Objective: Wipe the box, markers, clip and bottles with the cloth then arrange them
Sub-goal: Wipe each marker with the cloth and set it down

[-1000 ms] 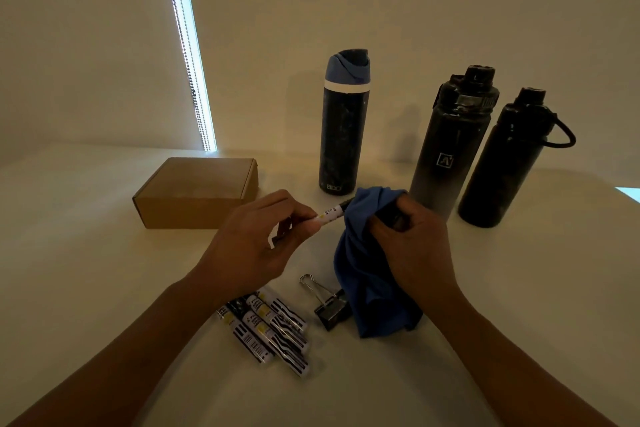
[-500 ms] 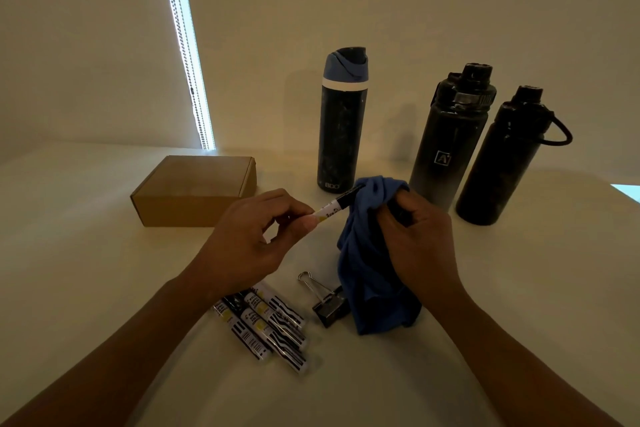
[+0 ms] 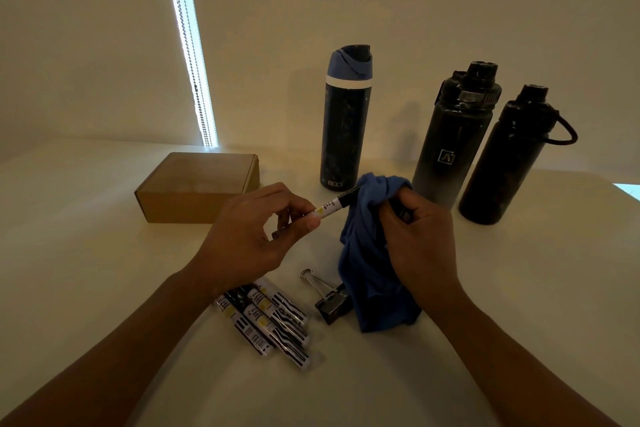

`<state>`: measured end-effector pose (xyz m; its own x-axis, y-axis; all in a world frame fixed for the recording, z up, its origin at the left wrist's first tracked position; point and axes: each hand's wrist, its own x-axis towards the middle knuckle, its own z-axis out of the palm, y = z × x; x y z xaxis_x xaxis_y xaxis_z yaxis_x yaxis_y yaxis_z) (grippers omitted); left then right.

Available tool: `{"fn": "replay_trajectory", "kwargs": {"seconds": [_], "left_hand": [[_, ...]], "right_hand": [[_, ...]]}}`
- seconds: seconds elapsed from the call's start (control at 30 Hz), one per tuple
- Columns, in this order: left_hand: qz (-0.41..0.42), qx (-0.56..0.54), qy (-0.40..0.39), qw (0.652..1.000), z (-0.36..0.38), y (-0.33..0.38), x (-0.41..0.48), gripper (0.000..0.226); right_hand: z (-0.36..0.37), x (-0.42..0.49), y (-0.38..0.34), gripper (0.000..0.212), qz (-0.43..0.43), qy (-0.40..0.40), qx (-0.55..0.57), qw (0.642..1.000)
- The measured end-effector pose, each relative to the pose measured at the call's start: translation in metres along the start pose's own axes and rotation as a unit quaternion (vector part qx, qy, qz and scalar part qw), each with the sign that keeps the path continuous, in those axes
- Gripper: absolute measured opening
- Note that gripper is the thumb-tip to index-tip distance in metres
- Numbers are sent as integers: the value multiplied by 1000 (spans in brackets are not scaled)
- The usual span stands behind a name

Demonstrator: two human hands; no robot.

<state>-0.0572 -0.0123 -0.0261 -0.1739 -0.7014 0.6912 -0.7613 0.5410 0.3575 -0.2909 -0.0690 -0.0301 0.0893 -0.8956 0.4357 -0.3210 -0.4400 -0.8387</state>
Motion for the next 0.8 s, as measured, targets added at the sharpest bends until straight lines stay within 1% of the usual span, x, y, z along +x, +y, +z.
{"fn": "replay_trajectory", "kwargs": {"seconds": [0.07,0.13,0.27,0.33,0.43,0.6,0.8], "left_hand": [[1,1,-1,1000,0,0,0,15],[4,1,-2,1000,1,0,0,16],[13,3,0,1000,1,0,-1,15],[13,2,5,1000,1,0,0,15],[11,-4,8,1000,1,1,0,16],[13,-1,9,1000,0,0,-2,16],[22,-5,18,1000,1,3,0,15]], "right_hand": [[-1,-3,-3,9,17,-24,20,999],[-1,-6,-6,9,-15,-14,3,1000],[-3,-9,-11,6,-15,-4,20,1000],[-5,-9,-12,11,-26,5,12,1000],[-3,-10,-14,16,-32,4,30,999],[-1,-11,-13,9,-3,-23,34,999],[-3,-9,-13,17,-29,-1,8,1000]]}}
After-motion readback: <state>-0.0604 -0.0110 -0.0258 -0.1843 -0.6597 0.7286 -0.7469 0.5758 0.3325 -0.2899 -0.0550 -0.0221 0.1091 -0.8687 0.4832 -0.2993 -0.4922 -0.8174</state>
